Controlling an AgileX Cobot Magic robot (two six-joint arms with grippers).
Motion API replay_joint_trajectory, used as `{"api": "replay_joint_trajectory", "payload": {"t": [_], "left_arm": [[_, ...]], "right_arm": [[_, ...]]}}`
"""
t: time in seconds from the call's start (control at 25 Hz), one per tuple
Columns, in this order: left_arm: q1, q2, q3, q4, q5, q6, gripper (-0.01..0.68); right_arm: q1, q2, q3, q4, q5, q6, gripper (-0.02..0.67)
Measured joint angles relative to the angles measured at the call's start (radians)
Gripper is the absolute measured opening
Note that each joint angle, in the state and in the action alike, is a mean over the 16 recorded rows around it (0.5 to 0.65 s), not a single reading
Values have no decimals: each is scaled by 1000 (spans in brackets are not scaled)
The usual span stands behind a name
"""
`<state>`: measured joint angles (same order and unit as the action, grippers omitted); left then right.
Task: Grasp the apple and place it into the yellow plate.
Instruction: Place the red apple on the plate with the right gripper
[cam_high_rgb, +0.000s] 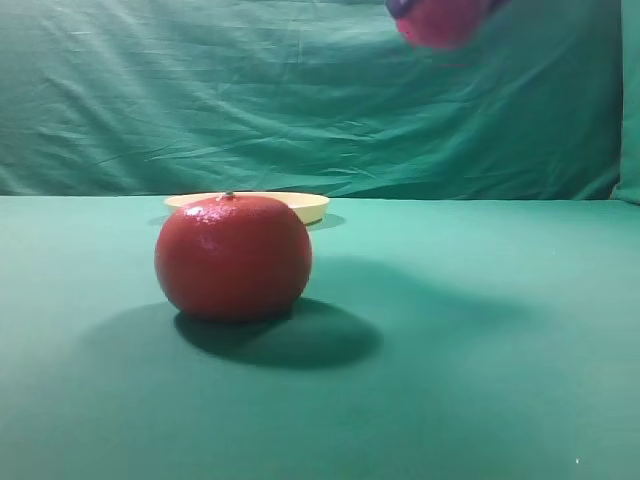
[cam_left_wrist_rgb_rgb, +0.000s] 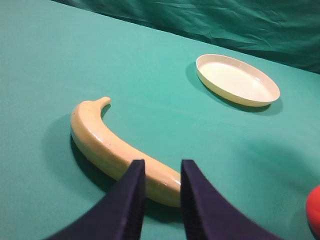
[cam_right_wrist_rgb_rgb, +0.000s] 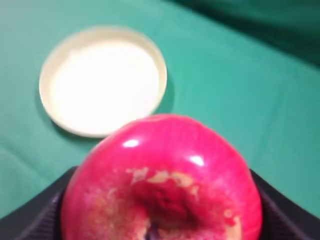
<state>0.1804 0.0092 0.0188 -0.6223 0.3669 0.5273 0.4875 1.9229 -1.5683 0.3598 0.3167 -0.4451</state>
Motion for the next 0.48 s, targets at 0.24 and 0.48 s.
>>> {"api": "replay_joint_trajectory", "payload": {"t": [0.24,0.48], "left_arm": [[0,0,0,0,0,0,157],[0,0,0,0,0,0,157]], "right_arm": [[49,167,-137,4,-64,-3,543],[65,244,-186,6,-126,-3,573]]}}
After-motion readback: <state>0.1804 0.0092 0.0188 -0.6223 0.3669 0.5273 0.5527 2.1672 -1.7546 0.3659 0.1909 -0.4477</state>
